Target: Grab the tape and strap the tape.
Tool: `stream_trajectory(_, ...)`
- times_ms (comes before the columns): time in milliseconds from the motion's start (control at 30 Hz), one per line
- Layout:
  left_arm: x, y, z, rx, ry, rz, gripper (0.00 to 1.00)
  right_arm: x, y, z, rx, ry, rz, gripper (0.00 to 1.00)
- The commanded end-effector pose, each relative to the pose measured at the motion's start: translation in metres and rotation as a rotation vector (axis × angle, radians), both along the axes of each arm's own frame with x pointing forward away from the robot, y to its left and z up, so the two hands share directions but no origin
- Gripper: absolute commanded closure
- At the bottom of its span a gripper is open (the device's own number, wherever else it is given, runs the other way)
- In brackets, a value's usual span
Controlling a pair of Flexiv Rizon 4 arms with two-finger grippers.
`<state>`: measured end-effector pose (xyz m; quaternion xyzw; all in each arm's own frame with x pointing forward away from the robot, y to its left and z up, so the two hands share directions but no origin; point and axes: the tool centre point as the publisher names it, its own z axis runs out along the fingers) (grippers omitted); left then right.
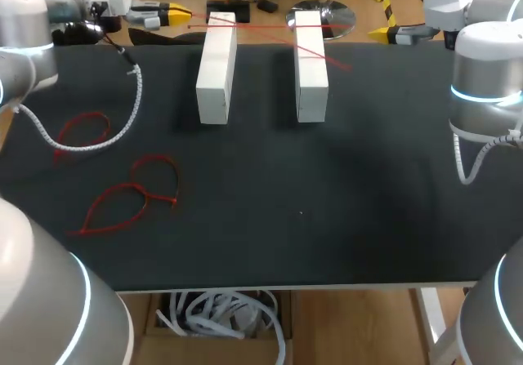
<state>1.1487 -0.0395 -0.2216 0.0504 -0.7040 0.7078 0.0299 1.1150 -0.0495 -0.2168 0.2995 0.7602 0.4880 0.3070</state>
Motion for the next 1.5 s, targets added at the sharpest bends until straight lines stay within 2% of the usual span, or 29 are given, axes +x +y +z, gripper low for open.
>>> stream_trajectory(33,-0.025,-0.007,0.016,-0.001,0.007,0.165,1.0,0.0,0.0,0.0,0.0,0.0,0.0,0.0)
stream_trajectory(167,-0.033,-0.017,0.026,-0.007,-0.01,0.175,1.0,0.0,0.0,0.0,0.0,0.0,0.0,0.0)
stream_trajectory(300,-0.034,-0.024,0.034,-0.032,0.0,0.2,1.0,0.0,0.0,0.0,0.0,0.0,0.0,0.0)
stream_trajectory(433,-0.032,-0.031,0.043,-0.069,0.018,0.228,1.0,0.0,0.0,0.0,0.0,0.0,0.0,0.0)
stream_trajectory(533,-0.03,-0.036,0.048,-0.117,0.063,0.253,1.0,0.0,0.0,0.0,0.0,0.0,0.0,0.0)
stream_trajectory(633,-0.026,-0.038,0.053,-0.138,0.087,0.288,1.0,0.0,0.0,0.0,0.0,0.0,0.0,0.0)
stream_trajectory(900,-0.022,-0.046,0.061,-0.186,0.112,0.273,1.0,0.0,0.0,0.0,0.0,0.0,0.0,0.0)
stream_trajectory(1000,-0.022,-0.05,0.065,-0.224,0.126,0.24,1.0,0.0,0.0,0.0,0.0,0.0,0.0,0.0)
stream_trajectory(1500,-0.029,-0.068,0.074,-0.204,0.043,0.089,1.0,0.0,0.0,0.0,0.0,0.0,0.0,0.0)
